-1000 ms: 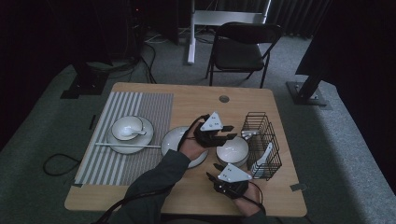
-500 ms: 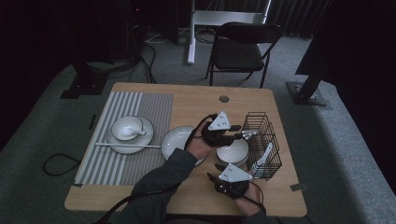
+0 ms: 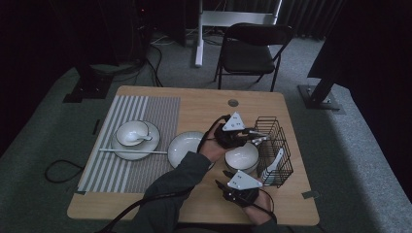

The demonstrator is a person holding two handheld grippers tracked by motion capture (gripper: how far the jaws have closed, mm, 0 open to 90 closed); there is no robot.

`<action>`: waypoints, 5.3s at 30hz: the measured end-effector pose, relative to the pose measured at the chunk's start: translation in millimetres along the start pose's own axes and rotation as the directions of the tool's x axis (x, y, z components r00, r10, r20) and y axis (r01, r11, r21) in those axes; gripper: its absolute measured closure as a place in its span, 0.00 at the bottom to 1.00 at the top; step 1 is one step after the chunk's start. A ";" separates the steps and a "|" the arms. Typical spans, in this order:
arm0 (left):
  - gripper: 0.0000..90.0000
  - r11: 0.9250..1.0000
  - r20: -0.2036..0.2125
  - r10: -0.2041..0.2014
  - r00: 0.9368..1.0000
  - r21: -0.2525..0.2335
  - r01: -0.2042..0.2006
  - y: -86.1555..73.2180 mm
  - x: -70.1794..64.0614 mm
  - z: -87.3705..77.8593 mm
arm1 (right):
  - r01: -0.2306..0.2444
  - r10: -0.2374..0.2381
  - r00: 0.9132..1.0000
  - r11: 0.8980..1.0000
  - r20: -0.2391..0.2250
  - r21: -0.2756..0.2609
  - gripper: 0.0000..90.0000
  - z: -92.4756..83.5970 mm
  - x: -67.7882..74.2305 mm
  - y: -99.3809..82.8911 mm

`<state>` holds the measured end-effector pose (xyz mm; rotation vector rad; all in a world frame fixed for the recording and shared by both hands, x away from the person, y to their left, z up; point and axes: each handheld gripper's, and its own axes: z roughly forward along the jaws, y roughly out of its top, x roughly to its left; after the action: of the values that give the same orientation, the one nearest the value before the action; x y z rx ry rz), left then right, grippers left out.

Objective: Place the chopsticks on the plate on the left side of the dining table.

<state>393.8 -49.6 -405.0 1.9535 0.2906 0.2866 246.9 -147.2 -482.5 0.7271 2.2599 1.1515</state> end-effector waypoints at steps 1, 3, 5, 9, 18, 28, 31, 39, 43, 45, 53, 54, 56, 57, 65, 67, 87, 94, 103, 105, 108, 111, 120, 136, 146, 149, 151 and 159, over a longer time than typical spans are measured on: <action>0.86 1.000 0.002 -0.001 1.000 0.003 0.001 0.3 0.6 2.4 | 0.000 0.000 1.000 1.000 0.000 0.000 0.62 -0.1 -0.1 0.0; 0.86 1.000 0.003 -0.004 1.000 0.012 0.004 0.9 1.2 7.7 | -0.001 0.001 1.000 1.000 -0.001 0.000 0.62 -0.1 -0.1 0.1; 0.87 1.000 0.003 -0.007 1.000 0.020 0.006 0.9 1.6 12.3 | -0.001 0.001 1.000 1.000 -0.001 -0.002 0.62 -0.1 0.0 0.1; 0.88 1.000 -0.002 -0.023 1.000 0.013 0.023 0.7 2.0 16.8 | 0.001 -0.001 1.000 1.000 -0.003 -0.003 0.62 -0.1 -0.3 -0.1; 0.92 1.000 -0.045 -0.030 0.999 0.003 0.030 1.8 7.0 8.8 | 0.000 0.000 1.000 1.000 -0.001 -0.004 0.62 -0.2 -0.6 0.1; 0.92 0.999 -0.042 -0.031 0.999 -0.006 0.031 2.8 7.9 7.0 | 0.001 -0.001 1.000 1.000 -0.002 -0.001 0.62 0.6 -0.5 -0.6; 0.89 0.999 -0.034 -0.035 0.999 -0.006 0.034 1.2 6.5 9.8 | 0.002 -0.002 1.000 1.000 0.000 0.001 0.62 0.7 -0.7 -1.0; 0.86 1.000 -0.031 -0.022 0.999 -0.015 0.022 5.3 4.4 11.5 | 0.002 -0.002 1.000 1.000 -0.004 0.005 0.62 2.0 -0.6 -1.7; 0.90 1.000 -0.064 -0.010 0.998 -0.016 0.009 5.9 3.7 9.7 | 0.003 -0.003 1.000 1.000 -0.005 0.004 0.62 2.3 -0.2 -1.6; 0.92 1.000 -0.073 -0.006 0.997 -0.020 0.004 6.1 4.5 7.1 | 0.003 -0.003 1.000 1.000 -0.005 0.004 0.62 2.4 -0.2 -1.7; 0.93 0.997 -0.088 -0.015 0.996 -0.071 0.009 12.3 7.3 -12.8 | 0.002 -0.002 1.000 1.000 -0.003 0.001 0.62 2.5 -0.6 -1.8; 0.93 0.997 -0.087 -0.013 0.996 -0.075 0.007 12.9 7.5 -16.2 | 0.001 -0.001 1.000 1.000 -0.003 0.002 0.62 2.5 -0.6 -1.8; 0.93 0.996 -0.086 -0.015 0.996 -0.084 0.008 13.6 8.2 -23.7 | 0.003 -0.003 1.000 1.000 -0.002 0.001 0.62 2.5 -0.8 -1.7; 0.93 0.996 -0.084 -0.017 0.996 -0.088 0.009 13.6 8.8 -27.7 | 0.002 -0.002 1.000 1.000 -0.002 0.002 0.62 2.6 -0.7 -1.6; 0.94 0.992 -0.082 -0.028 0.996 -0.121 0.018 13.0 13.7 -63.2 | 0.005 -0.005 1.000 1.000 0.001 0.003 0.62 3.0 0.0 -0.7; 0.94 0.990 -0.080 -0.034 0.996 -0.138 0.023 13.5 15.8 -74.3 | 0.004 -0.004 1.000 1.000 0.001 0.005 0.62 3.2 0.3 -0.7; 0.94 0.987 -0.224 -0.089 0.971 -0.149 0.056 -18.7 26.0 -176.9 | 0.067 -0.067 0.998 0.998 0.010 -0.011 0.61 1.3 -1.9 22.6; 0.94 0.984 -0.258 -0.131 0.957 -0.150 0.094 -41.7 27.1 -205.9 | 0.090 -0.090 0.996 0.996 0.019 -0.014 0.61 5.7 -7.3 44.3; 0.94 0.980 -0.287 -0.179 0.941 -0.134 0.146 -71.1 28.0 -235.2 | 0.124 -0.124 0.992 0.992 -0.018 -0.008 0.65 30.2 -14.1 76.5; 0.94 0.980 -0.293 -0.184 0.938 -0.129 0.152 -77.0 28.2 -240.2 | 0.131 -0.131 0.991 0.991 -0.023 0.001 0.65 37.2 -13.7 81.8; 0.94 0.980 -0.296 -0.189 0.936 -0.116 0.162 -85.3 28.1 -246.8 | 0.141 -0.141 0.990 0.990 -0.030 0.010 0.66 46.0 -12.5 89.3; 0.94 0.978 -0.301 -0.202 0.932 -0.106 0.178 -94.9 30.2 -252.7 | 0.152 -0.151 0.988 0.988 -0.040 0.017 0.66 54.0 -11.4 96.1; 0.94 0.973 -0.301 -0.226 0.927 -0.123 0.198 -111.2 32.6 -273.3 | 0.206 -0.203 0.978 0.976 -0.047 0.066 0.66 82.1 -14.2 112.8; 0.94 0.970 -0.292 -0.237 0.926 -0.132 0.206 -119.0 27.8 -290.7 | 0.289 -0.273 0.953 0.950 -0.133 0.119 0.74 142.3 -3.1 133.5; 0.94 0.956 -0.259 -0.275 0.926 -0.175 0.235 -123.4 28.6 -298.0 | 0.294 -0.275 0.951 0.948 -0.142 0.126 0.82 169.3 -1.4 132.6; 0.94 0.954 -0.259 -0.282 0.924 -0.179 0.241 -125.2 30.3 -298.8 | 0.290 -0.272 0.952 0.950 -0.143 0.118 0.86 171.7 -1.0 132.1; 0.94 0.953 -0.255 -0.283 0.925 -0.182 0.242 -125.2 30.9 -299.2 | 0.299 -0.281 0.948 0.948 -0.148 0.111 0.88 172.6 0.6 131.4; 0.92 0.954 -0.257 -0.278 0.926 -0.188 0.235 -123.8 33.1 -299.8 | 0.342 -0.325 0.931 0.936 -0.166 0.088 0.92 168.4 4.7 128.2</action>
<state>317.0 267.2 -402.1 1.6967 0.6860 0.4018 380.8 15.8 -463.8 0.2841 2.4709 0.9430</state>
